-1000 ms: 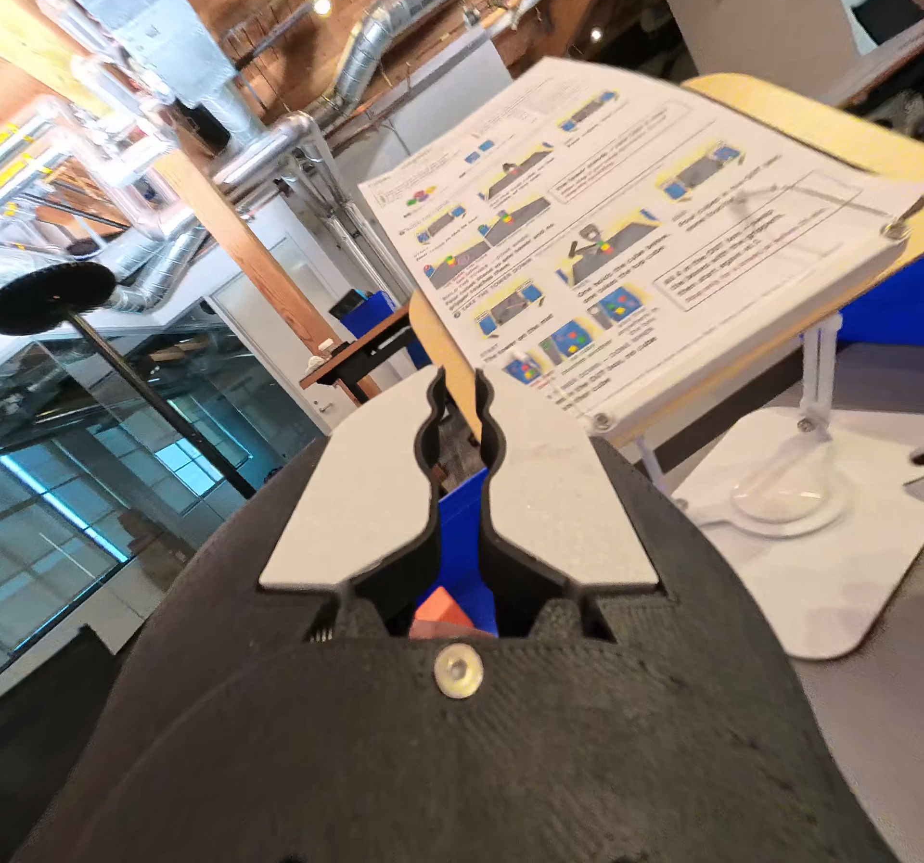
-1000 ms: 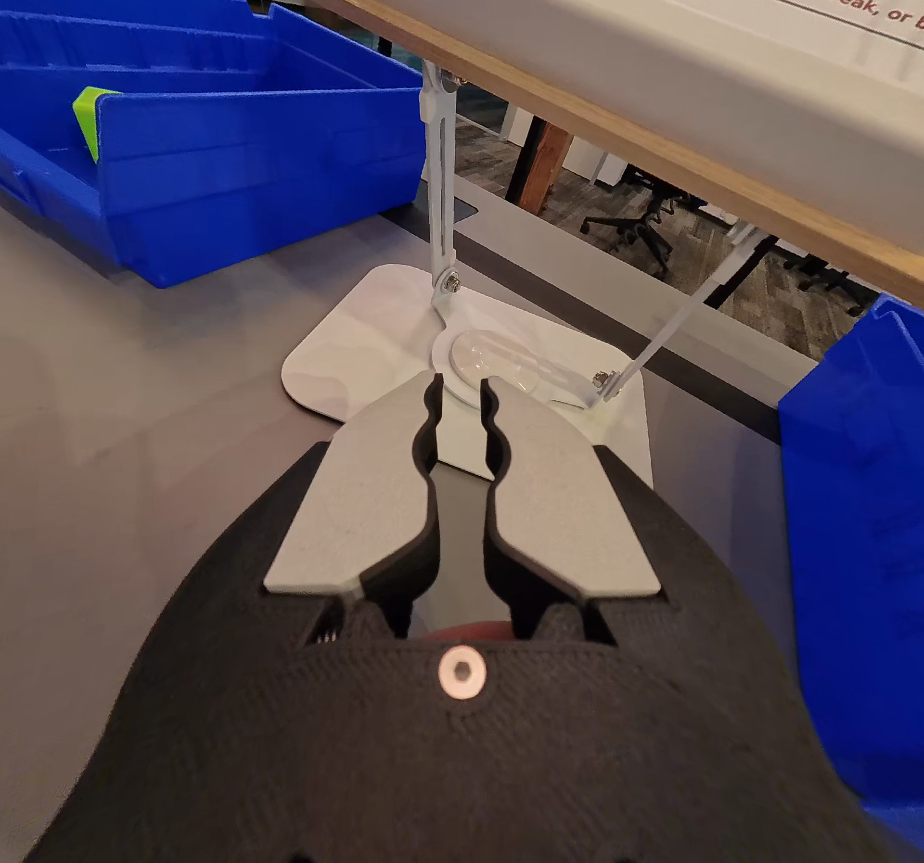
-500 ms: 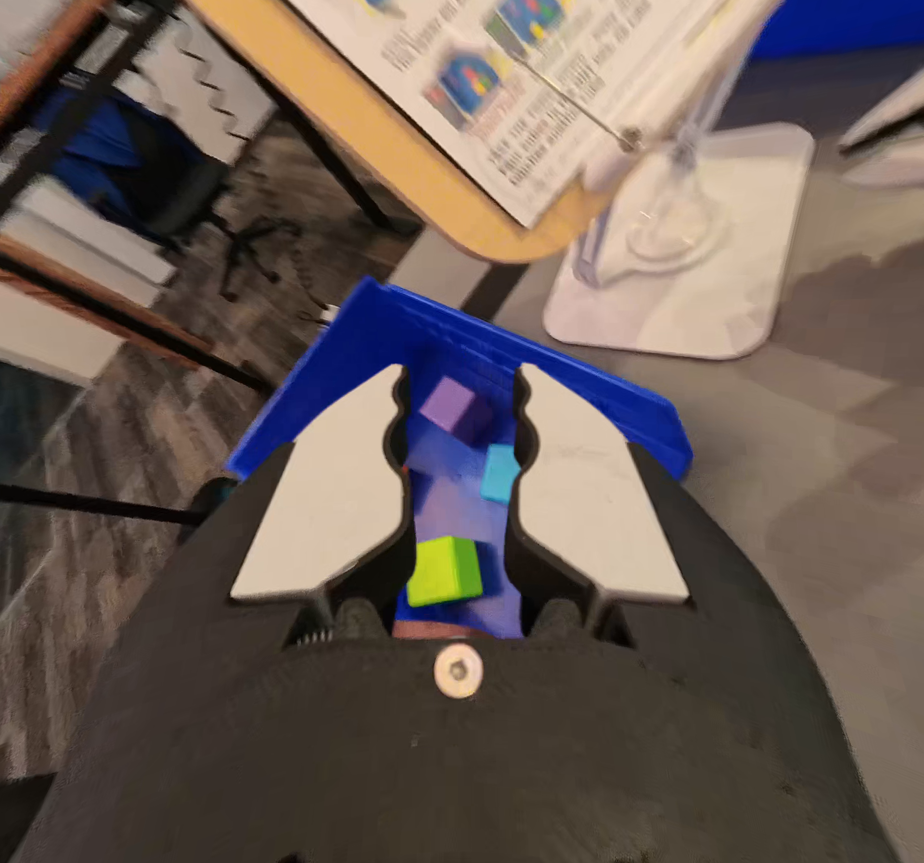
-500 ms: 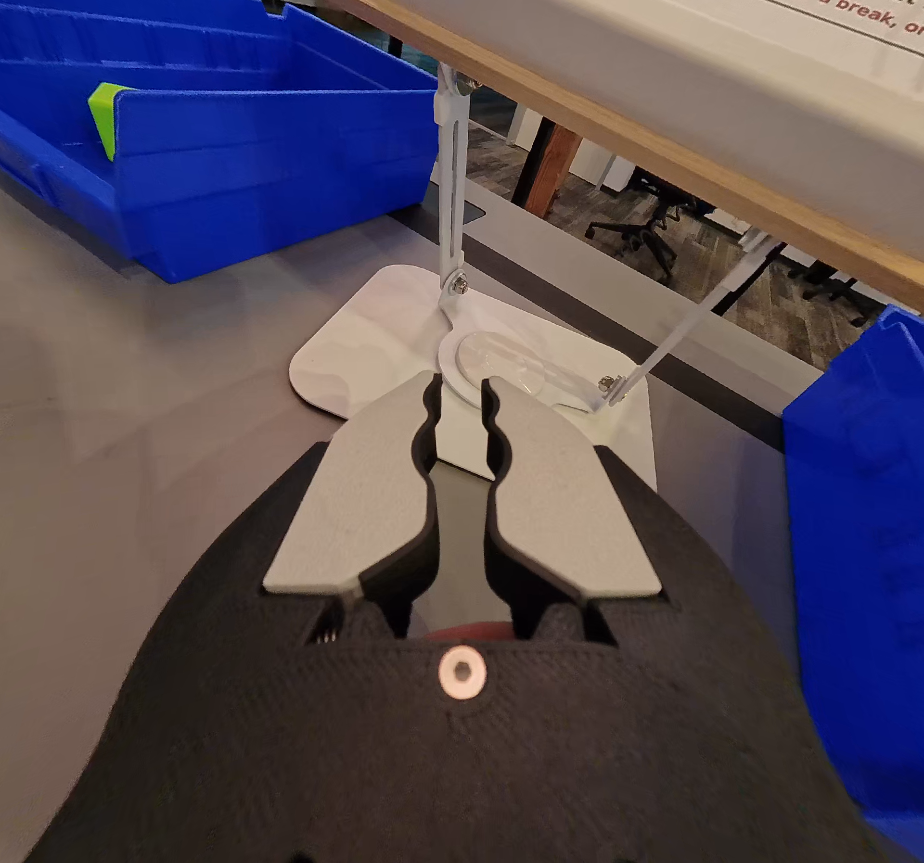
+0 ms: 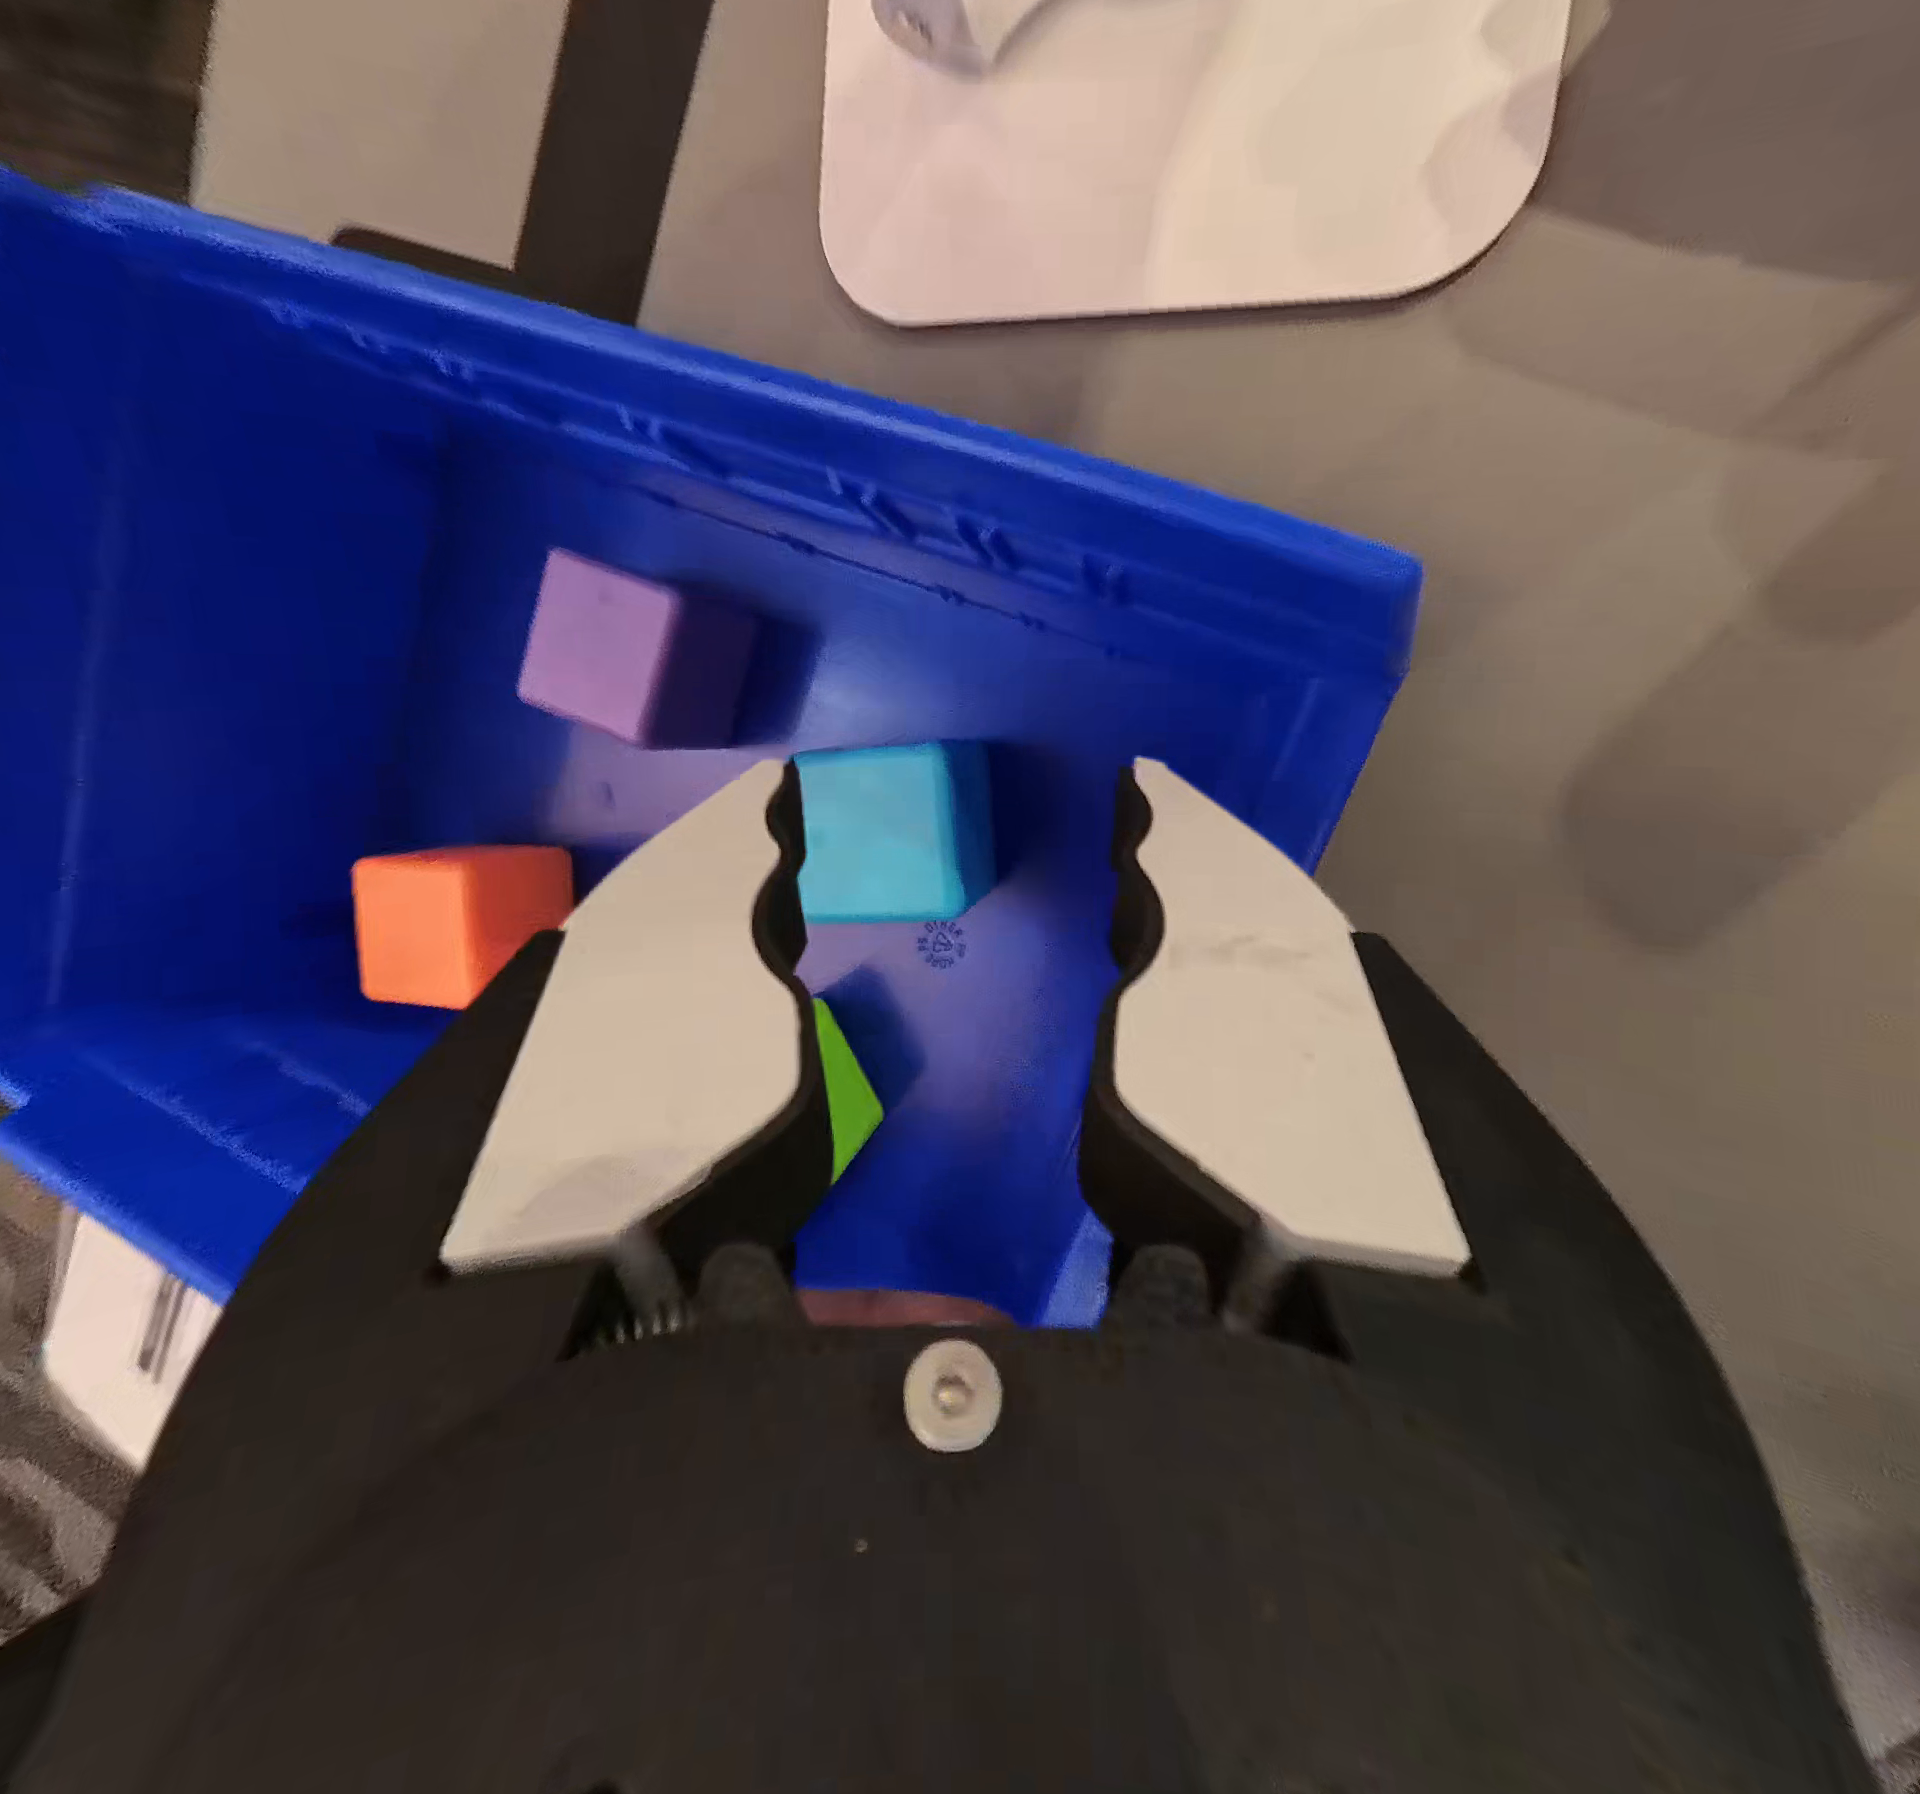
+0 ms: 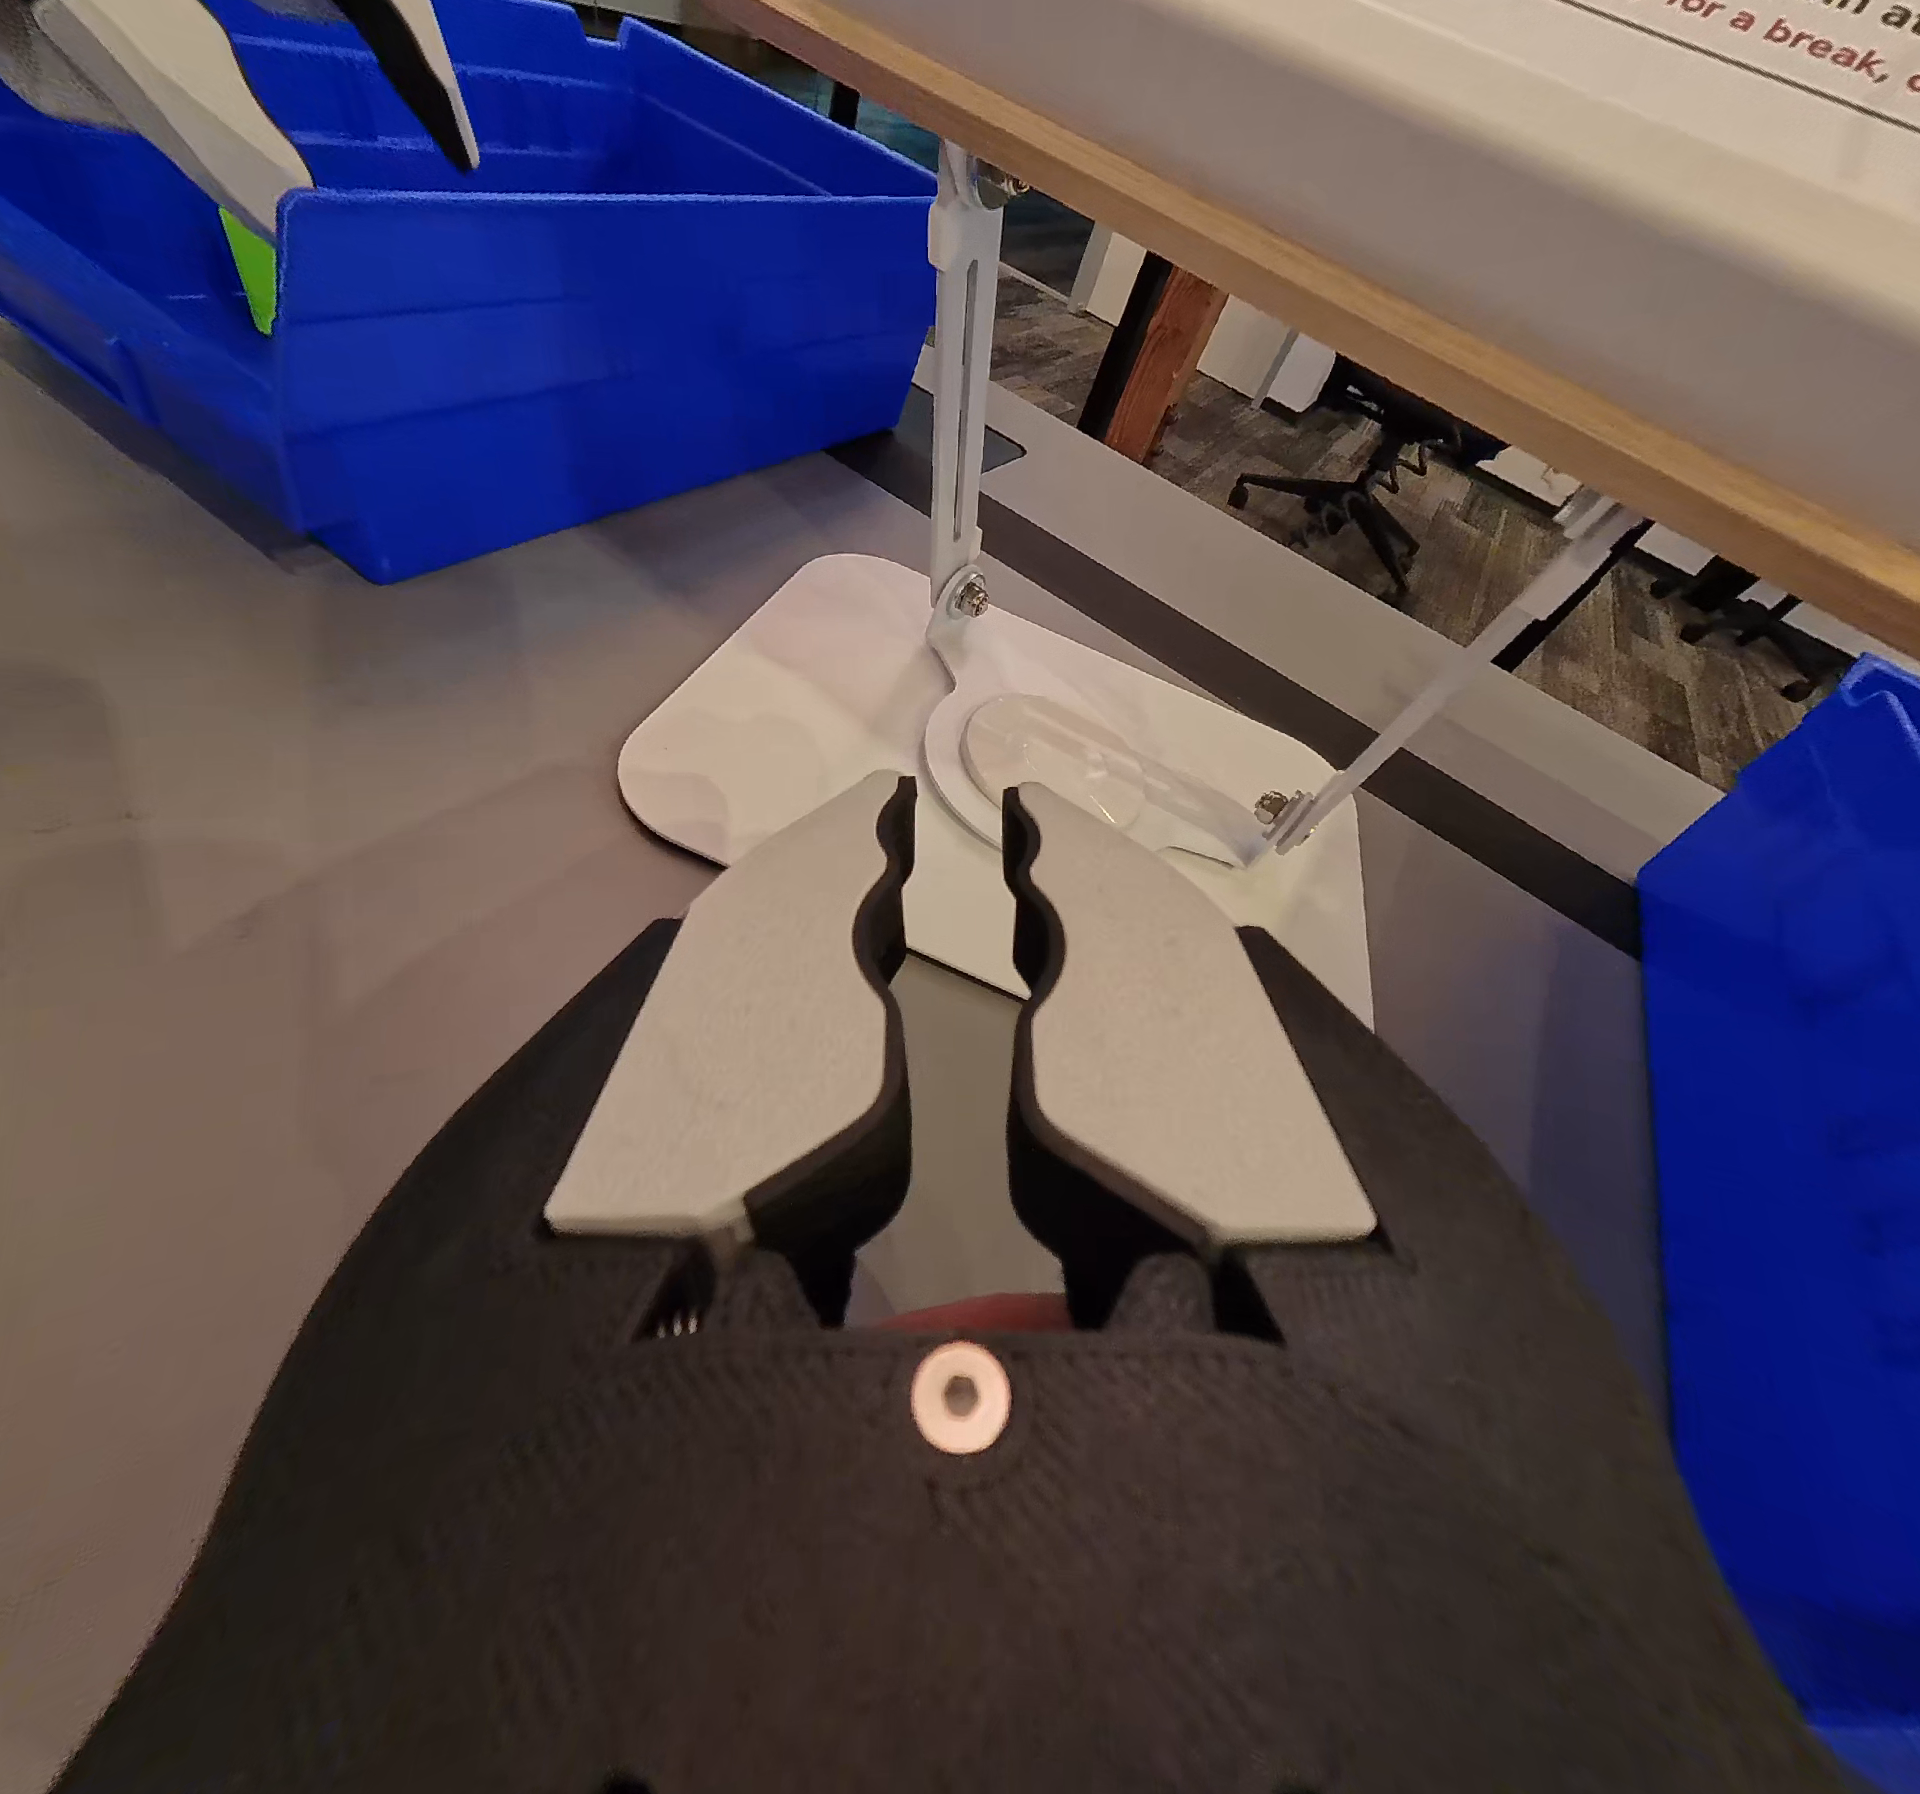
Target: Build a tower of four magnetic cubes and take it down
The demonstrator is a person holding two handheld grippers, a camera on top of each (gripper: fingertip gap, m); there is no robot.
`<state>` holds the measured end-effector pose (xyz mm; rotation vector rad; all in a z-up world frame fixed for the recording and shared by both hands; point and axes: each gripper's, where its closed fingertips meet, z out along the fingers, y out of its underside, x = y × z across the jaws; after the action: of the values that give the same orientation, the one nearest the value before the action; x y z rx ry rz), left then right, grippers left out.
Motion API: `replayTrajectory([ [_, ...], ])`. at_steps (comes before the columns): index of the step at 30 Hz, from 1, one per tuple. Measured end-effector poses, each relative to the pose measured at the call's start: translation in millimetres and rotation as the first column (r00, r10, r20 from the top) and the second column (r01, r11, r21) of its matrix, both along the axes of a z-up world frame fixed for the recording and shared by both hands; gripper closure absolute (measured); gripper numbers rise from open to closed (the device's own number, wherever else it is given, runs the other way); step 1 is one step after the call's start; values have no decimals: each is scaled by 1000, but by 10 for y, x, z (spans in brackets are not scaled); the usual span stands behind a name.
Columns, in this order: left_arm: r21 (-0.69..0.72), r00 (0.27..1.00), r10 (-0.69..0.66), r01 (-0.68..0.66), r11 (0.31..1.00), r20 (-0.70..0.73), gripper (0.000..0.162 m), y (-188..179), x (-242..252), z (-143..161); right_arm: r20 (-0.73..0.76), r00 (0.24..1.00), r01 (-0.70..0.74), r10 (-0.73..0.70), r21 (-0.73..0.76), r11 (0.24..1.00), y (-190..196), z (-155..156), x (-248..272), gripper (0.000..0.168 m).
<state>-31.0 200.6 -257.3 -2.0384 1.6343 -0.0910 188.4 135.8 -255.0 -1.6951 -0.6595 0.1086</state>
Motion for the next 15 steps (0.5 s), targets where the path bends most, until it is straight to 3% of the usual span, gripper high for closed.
replayTrajectory([
  [1, -17, 1000, 3, -3, 1000, -13, 105, 9, -13, -56, 1, 1000, 0, 0, 1, 1000, 0, 1, -2, 152],
  [15, -36, 986, 98, -104, 994, -138, 100, 246, -161, -424, 10, 1000, -7, 7, 2, 1000, -6, -7, -16, 152],
])
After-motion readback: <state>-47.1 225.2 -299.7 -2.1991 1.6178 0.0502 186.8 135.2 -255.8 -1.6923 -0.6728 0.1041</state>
